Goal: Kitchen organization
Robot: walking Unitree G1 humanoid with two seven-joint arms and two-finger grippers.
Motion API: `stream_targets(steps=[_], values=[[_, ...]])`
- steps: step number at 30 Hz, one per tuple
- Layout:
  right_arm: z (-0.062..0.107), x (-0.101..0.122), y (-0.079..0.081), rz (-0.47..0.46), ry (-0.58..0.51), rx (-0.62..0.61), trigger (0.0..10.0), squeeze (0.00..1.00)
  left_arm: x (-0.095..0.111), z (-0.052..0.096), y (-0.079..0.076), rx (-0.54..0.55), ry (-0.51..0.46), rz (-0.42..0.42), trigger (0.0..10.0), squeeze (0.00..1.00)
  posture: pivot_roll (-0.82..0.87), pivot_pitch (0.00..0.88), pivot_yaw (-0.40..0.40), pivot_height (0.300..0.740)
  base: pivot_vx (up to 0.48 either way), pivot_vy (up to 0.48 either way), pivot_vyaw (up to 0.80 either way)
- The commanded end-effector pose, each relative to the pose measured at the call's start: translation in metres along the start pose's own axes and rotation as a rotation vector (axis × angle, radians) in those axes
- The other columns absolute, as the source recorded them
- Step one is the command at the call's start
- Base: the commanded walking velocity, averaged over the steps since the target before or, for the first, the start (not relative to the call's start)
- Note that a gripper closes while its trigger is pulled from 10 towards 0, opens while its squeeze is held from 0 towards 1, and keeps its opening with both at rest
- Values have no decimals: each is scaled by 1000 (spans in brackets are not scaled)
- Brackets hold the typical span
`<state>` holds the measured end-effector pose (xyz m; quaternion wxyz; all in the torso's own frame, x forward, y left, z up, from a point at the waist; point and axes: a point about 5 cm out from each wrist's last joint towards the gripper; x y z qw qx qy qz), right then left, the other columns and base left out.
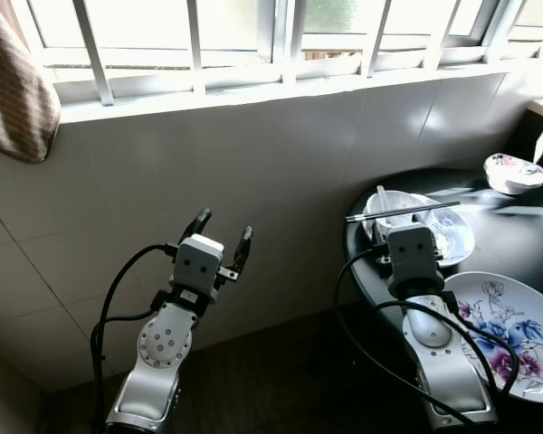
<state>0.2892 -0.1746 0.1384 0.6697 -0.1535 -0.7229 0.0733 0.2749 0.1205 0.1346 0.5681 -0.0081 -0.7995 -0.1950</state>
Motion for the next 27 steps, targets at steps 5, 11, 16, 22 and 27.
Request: stream_targets(steps=[5,11,16,22,27], values=[[-1,-9,0,-19,81,-14,10000,0,0,-1,1,-10,2,-11,10000,0,35,0,-1,740,0,0,-84],[0,-15,5,-20,118,15,10000,0,-1,-2,1,-13,4,-12,10000,0,33,0,1,740,0,0,-578],[4,-23,14,-28,181,68,10000,0,-2,-1,-1,-21,7,-9,10000,0,33,0,0,740,0,0,-640],[8,-37,19,-55,303,94,10000,0,-4,-1,0,-27,13,-7,10000,0,33,0,-1,740,0,0,0],[10,-43,25,-97,372,135,10000,0,-5,-1,-1,-31,19,-8,10000,0,32,0,1,740,0,0,0]])
Point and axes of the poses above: a point about 5 cm out from each wrist's last joint towards the gripper, its own z axis pointing back from the gripper into the wrist, its own x axis along the axis of the wrist's last joint, y = z × x, and after that the axes turned 4 degrees about -z, right-handed
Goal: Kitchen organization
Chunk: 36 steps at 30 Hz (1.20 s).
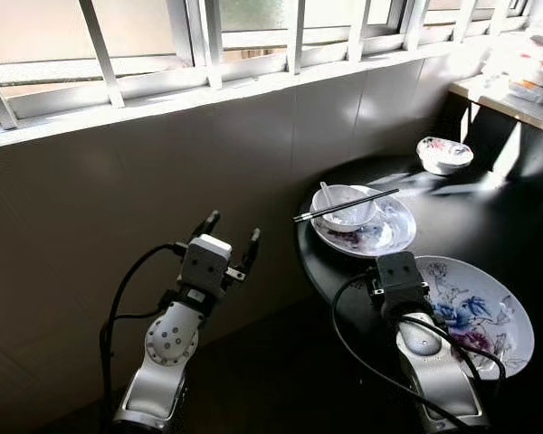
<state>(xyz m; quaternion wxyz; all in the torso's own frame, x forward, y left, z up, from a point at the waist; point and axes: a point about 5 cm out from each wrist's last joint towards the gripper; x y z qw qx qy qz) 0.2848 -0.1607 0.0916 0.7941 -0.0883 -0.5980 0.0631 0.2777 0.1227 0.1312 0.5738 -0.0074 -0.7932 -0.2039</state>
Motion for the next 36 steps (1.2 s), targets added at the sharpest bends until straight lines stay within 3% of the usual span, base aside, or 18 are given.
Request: stream_targets(steps=[1,8,21,31,32,34,35,36], values=[[0,-5,1,-7,39,19,10000,0,0,-1,-5,-22,4,2,10000,0,35,0,0,740,0,0,0],[0,-12,3,10,94,18,10000,0,-1,-1,-6,-30,8,2,10000,0,37,0,1,740,0,0,0],[-3,-12,-10,2,135,-66,10000,0,-2,-2,-4,-29,17,-1,10000,0,38,0,-1,740,0,0,0],[-3,-21,-13,-104,254,-84,10000,0,-3,-3,-6,-38,24,1,10000,0,32,0,0,740,0,0,0],[-3,-21,-14,-96,259,-91,8235,0,-3,-3,-6,-38,26,0,10000,0,31,0,1,740,0,0,0],[-2,-21,-16,-82,263,-100,8235,0,-4,-3,-6,-39,28,-1,10000,0,31,0,1,740,0,0,0],[-2,-21,-16,-81,271,-101,5608,0,-4,-3,-6,-37,29,0,10000,0,30,0,1,740,0,0,0],[-2,-21,-16,-81,271,-101,5608,0,-4,-3,-6,-37,29,0,10000,0,30,0,1,740,0,0,0]])
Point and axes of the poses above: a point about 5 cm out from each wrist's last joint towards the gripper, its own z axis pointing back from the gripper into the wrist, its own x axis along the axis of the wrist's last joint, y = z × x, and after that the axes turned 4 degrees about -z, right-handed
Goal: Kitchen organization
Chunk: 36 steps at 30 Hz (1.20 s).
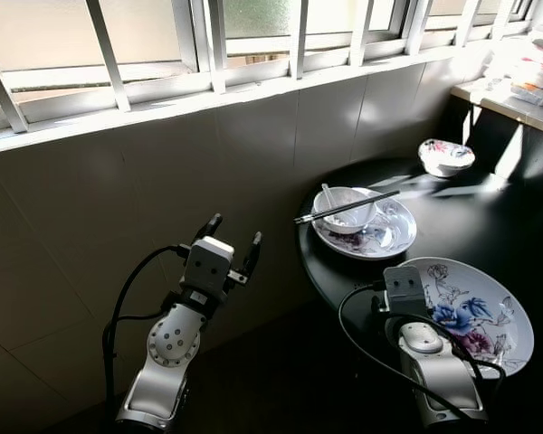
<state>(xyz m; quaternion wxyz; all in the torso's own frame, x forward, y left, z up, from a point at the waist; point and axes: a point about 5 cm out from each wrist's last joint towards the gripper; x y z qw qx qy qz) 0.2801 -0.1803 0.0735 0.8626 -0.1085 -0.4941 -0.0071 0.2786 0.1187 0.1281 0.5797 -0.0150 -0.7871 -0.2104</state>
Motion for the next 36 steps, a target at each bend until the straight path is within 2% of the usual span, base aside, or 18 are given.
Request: stream_targets(steps=[1,2,3,4,5,6,15,29,36], values=[[0,-1,-1,-18,33,-12,5961,0,-2,-2,-1,-14,18,-6,10000,0,30,0,0,740,0,0,0],[0,-3,0,-37,58,-8,5137,0,-2,-2,-1,-13,20,-6,10000,0,30,0,0,740,0,0,0],[0,-3,0,-37,58,-8,5137,0,-2,-2,-1,-13,20,-6,10000,0,30,0,0,740,0,0,0],[0,-3,0,-49,68,-3,2941,0,-2,-2,-2,-14,22,-5,10000,0,30,0,-1,740,0,0,0],[0,-4,1,-53,71,5,196,0,-2,-2,-2,-15,23,-6,10000,0,30,0,-1,740,0,0,0],[0,-4,1,-51,73,6,0,0,-2,-2,-2,-15,25,-6,10000,0,30,0,-2,740,0,0,0],[1,-5,-2,-7,93,-37,0,0,-4,-3,-3,-13,33,-7,10000,0,28,0,-3,740,0,0,0],[3,-1,-1,-13,87,-42,0,0,-7,-3,-5,-24,52,-8,10000,0,24,0,0,740,0,0,0],[3,3,-10,16,48,-127,0,0,-9,-3,-5,-23,64,-8,10000,0,26,0,0,740,0,0,0]])
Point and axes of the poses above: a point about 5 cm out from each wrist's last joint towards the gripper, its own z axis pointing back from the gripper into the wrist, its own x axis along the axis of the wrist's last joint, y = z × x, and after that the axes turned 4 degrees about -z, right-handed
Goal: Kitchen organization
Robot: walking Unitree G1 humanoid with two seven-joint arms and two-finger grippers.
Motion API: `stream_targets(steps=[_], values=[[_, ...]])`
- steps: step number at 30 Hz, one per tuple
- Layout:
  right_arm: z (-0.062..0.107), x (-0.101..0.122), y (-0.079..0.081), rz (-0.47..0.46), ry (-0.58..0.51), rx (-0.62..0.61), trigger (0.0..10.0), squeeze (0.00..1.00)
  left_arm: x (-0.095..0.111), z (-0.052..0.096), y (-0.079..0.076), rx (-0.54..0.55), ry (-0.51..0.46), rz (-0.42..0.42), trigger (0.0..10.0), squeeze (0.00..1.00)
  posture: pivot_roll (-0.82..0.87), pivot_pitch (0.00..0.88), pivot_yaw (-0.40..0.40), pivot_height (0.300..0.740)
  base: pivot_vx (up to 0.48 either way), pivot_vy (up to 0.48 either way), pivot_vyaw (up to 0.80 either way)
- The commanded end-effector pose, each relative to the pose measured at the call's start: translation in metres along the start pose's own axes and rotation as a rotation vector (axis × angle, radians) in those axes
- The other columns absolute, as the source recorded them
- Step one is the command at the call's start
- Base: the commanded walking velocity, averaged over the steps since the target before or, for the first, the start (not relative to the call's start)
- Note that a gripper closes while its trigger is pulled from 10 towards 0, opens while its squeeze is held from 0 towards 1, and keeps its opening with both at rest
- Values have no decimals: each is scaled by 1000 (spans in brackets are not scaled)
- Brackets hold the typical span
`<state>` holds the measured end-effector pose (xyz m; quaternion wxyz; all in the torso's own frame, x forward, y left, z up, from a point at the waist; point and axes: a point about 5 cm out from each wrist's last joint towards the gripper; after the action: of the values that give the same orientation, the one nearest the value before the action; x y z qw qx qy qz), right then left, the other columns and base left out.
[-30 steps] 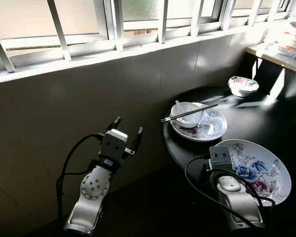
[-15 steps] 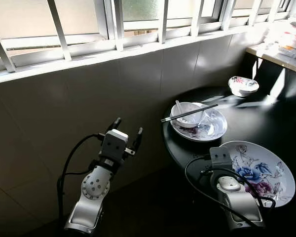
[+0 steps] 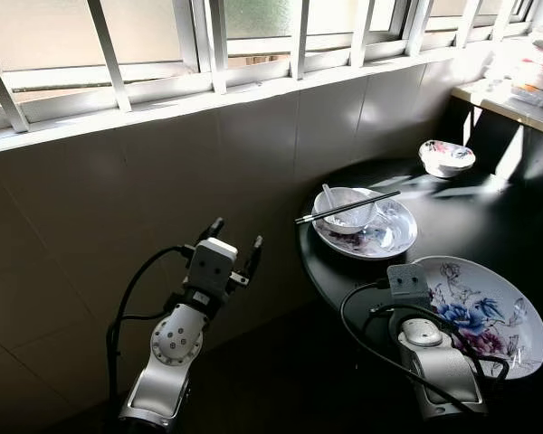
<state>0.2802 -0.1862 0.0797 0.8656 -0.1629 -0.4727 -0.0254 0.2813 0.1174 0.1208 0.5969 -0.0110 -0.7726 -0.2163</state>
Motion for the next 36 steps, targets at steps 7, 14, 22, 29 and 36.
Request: stream_targets(steps=[7,14,22,29,36], values=[[8,36,-17,101,-285,-139,0,0,-3,-2,-1,-10,23,-5,10000,0,25,0,1,740,0,0,0],[29,77,-12,228,-645,-174,0,0,-3,-2,-1,-7,23,-6,10000,0,29,0,0,740,0,0,0],[56,86,30,367,-907,101,0,0,-3,-2,0,-2,25,-8,10000,0,29,0,-1,740,0,0,700],[65,75,51,418,-953,296,0,0,-3,-2,1,9,24,-5,10000,0,30,0,-4,740,0,0,800],[71,55,69,480,-929,503,0,0,-3,-3,3,26,23,-2,10000,0,35,0,-9,740,0,0,800]])
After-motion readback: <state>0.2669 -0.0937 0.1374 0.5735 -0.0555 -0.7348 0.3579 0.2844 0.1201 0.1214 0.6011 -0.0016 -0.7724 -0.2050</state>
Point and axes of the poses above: a point about 5 cm out from each wrist's last joint towards the gripper, its own z axis pointing back from the gripper into the wrist, its own x axis along the axis of the wrist's last joint, y = z × x, and after that the axes turned 4 degrees about -z, right-handed
